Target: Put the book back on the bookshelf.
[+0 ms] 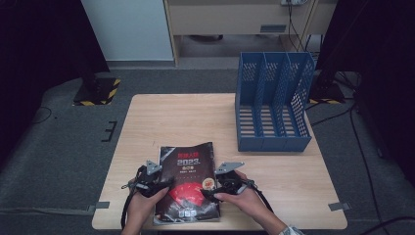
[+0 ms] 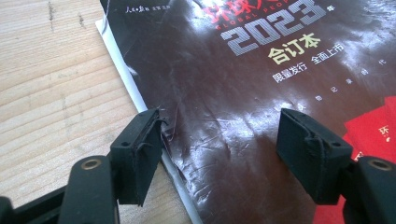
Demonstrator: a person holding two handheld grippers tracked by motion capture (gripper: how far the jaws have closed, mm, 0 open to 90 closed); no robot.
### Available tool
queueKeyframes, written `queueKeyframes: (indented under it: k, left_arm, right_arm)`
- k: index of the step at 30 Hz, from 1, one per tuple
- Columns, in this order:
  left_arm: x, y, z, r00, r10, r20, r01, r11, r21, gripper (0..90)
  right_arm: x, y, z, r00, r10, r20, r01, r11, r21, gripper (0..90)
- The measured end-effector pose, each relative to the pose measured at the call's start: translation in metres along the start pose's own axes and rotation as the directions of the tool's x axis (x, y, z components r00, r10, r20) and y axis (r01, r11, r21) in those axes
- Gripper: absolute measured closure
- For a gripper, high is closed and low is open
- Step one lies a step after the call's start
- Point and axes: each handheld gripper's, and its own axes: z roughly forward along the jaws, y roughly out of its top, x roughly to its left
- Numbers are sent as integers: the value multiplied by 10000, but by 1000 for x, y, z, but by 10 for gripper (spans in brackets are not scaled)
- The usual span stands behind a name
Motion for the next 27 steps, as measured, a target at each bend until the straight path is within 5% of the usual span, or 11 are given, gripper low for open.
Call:
queueKeyframes:
  k: [10, 27]
  left_arm:
    - [1, -3, 0, 10000, 31, 2, -31, 9998, -177, 310]
    - [2, -2, -1, 10000, 8, 74, -7, 9999, -168, 333]
  right_arm:
    - [4, 17, 6, 9989, 68, -466, -61, 9999, 145, 201]
    - [8, 43, 23, 9995, 23, -310, 0, 9973, 741, 221]
